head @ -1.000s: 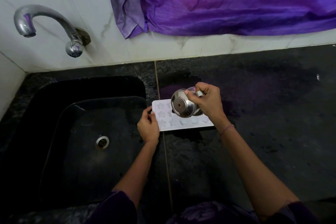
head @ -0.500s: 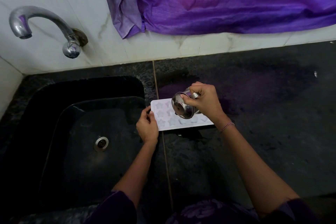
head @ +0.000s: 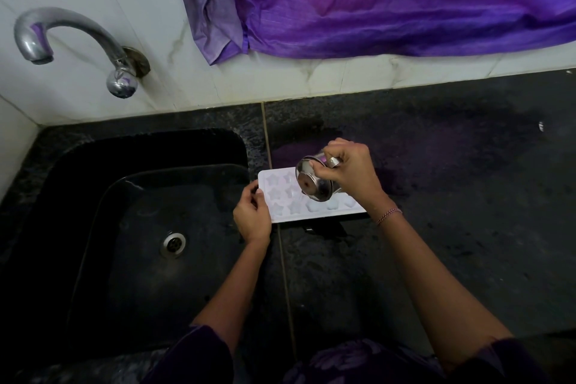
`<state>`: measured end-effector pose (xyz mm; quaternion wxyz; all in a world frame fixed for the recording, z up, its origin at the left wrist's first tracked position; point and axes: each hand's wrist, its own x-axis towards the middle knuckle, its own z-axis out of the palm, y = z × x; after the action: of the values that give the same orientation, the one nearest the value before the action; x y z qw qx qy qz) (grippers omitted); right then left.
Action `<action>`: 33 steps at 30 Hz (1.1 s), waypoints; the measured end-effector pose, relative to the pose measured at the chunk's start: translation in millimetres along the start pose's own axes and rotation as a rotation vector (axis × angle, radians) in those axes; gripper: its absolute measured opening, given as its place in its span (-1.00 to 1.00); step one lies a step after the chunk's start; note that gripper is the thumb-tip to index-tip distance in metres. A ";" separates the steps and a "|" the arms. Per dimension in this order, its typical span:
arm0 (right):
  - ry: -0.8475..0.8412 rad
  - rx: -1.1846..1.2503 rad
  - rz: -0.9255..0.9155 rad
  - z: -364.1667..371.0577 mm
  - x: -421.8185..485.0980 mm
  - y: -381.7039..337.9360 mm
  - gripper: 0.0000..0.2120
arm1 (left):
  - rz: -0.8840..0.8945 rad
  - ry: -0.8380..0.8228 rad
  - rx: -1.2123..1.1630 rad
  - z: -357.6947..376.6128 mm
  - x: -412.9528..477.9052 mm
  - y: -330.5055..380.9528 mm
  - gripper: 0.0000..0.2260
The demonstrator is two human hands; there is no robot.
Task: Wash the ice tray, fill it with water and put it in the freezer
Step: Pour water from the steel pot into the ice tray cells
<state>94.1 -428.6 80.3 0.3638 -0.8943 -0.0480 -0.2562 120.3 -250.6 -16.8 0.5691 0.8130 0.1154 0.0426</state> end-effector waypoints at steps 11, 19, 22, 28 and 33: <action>0.193 0.260 0.233 -13.7 -2.8 14.5 -0.51 | 0.008 0.005 -0.002 0.6 0.0 -1.8 -0.79; 0.155 0.198 0.239 -24.7 -5.2 20.7 -0.49 | 0.011 0.008 0.010 0.9 0.0 -2.5 -0.80; 0.122 0.163 0.205 -26.4 -5.7 21.9 -0.48 | 0.014 0.008 0.012 1.0 0.2 -2.7 -0.80; 0.030 0.059 0.061 -26.9 -5.0 19.8 -0.59 | 0.011 0.006 0.016 1.3 0.4 -2.6 -0.80; -0.015 -0.005 0.024 -25.7 -3.0 20.0 -0.62 | 0.004 0.009 0.018 1.0 0.7 -2.5 -0.79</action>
<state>86.1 -460.2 81.8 0.3644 -0.8976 -0.0393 -0.2449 120.8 -250.5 -19.5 0.5612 0.8181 0.1167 0.0461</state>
